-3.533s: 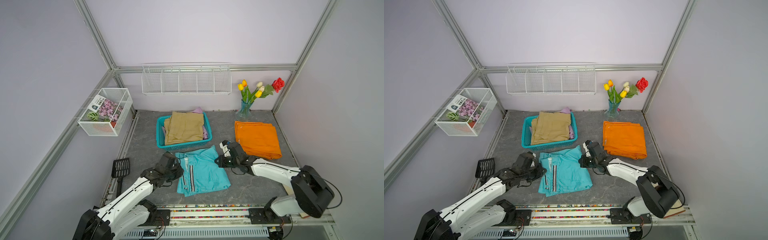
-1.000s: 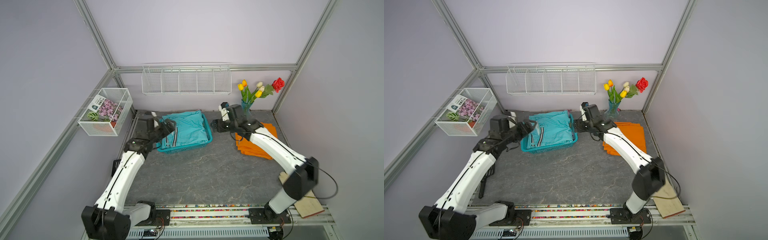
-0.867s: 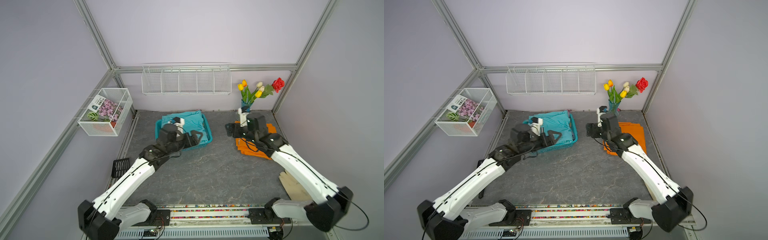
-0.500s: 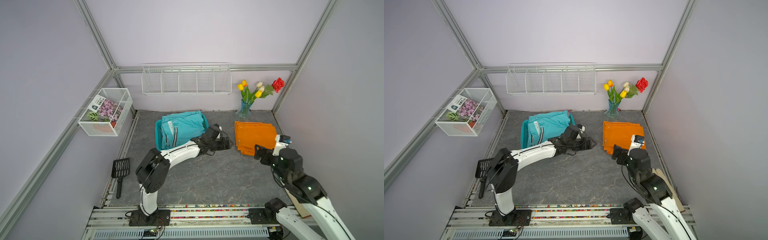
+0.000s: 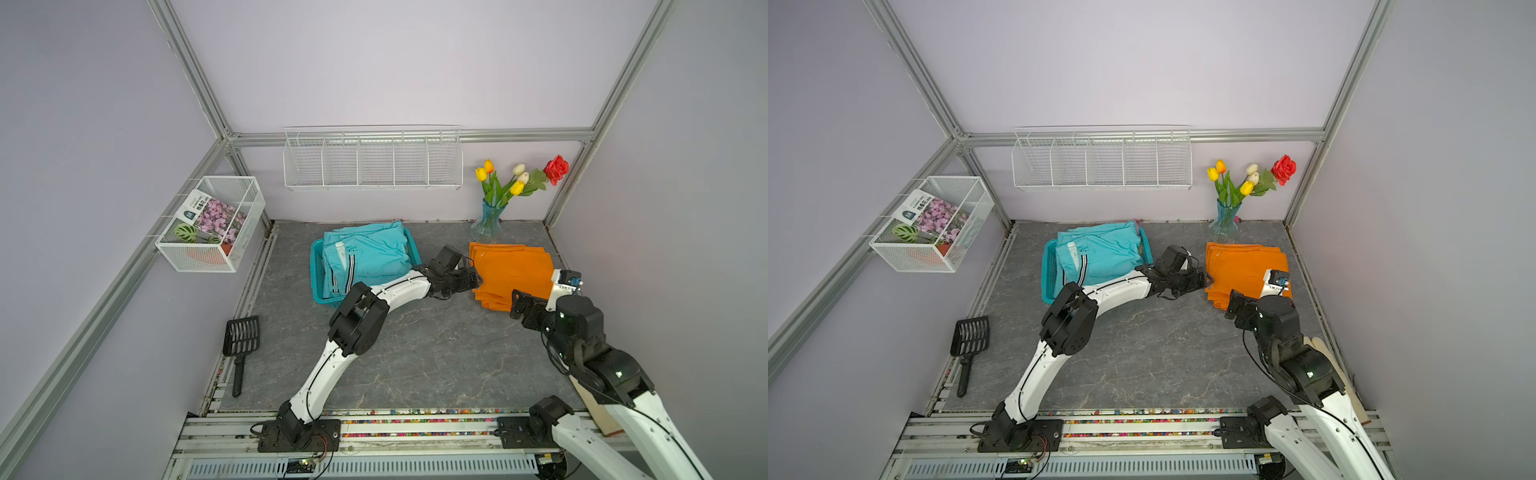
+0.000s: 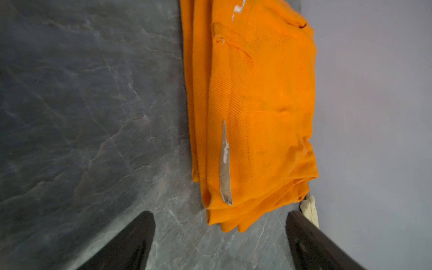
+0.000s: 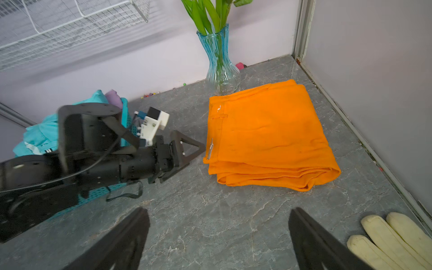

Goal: Put the folded long pants in the basket
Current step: Move the long pant to the center of the board.

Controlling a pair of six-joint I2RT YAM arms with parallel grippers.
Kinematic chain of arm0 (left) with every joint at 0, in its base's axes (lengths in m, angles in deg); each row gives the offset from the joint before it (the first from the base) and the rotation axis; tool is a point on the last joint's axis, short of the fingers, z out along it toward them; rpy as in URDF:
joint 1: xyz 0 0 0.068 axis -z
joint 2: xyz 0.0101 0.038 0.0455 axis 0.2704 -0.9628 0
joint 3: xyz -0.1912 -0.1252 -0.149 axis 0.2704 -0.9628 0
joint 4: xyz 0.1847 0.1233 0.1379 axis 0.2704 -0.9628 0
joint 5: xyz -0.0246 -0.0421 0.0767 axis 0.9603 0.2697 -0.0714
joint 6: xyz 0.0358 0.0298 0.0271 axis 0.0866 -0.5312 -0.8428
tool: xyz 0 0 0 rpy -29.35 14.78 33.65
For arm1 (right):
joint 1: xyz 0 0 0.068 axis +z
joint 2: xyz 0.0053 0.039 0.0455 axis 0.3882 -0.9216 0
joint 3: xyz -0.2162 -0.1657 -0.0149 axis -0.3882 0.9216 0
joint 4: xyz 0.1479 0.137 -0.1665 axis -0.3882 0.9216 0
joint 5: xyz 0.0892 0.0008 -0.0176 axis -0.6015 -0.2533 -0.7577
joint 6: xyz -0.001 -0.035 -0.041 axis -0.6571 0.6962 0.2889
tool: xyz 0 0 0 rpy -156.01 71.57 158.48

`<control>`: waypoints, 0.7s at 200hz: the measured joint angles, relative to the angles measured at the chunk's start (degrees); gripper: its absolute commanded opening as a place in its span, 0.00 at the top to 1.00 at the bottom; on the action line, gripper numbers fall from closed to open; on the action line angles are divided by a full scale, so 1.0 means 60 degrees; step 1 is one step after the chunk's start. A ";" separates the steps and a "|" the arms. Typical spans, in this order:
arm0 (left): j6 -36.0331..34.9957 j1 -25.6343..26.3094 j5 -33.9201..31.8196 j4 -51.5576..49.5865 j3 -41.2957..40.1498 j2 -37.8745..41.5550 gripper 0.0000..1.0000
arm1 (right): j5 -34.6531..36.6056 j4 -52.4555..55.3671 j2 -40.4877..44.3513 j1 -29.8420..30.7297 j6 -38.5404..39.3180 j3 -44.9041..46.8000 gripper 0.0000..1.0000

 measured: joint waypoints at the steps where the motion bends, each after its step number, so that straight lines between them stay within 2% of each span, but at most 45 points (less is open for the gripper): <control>1: 0.0004 0.0000 0.0004 0.0000 0.0025 -0.0029 0.08 | -0.0018 0.0004 0.0022 0.0000 0.0004 0.0000 0.02; 33: 0.0342 0.0015 0.0470 0.0080 0.0794 -0.0699 0.07 | -0.0375 0.0004 0.0168 0.0000 0.0073 0.0000 0.02; 95: 0.0936 0.0535 0.0933 0.0106 0.1308 -0.1089 0.09 | -0.0754 0.0007 0.0357 0.0000 0.0102 0.0000 0.02; 128: 0.1191 0.0841 0.1242 0.0047 0.2455 -0.1880 0.20 | -0.0794 0.0007 0.0561 0.0000 0.0102 0.0000 0.02; 135: 0.1260 0.0849 0.1264 0.0007 0.2656 -0.2018 0.26 | -0.0801 0.0007 0.0568 0.0000 0.0102 0.0000 0.02; 140: 0.1260 0.0867 0.1279 -0.0025 0.2772 -0.2102 0.35 | -0.0820 0.0007 0.0572 0.0000 0.0102 0.0000 0.02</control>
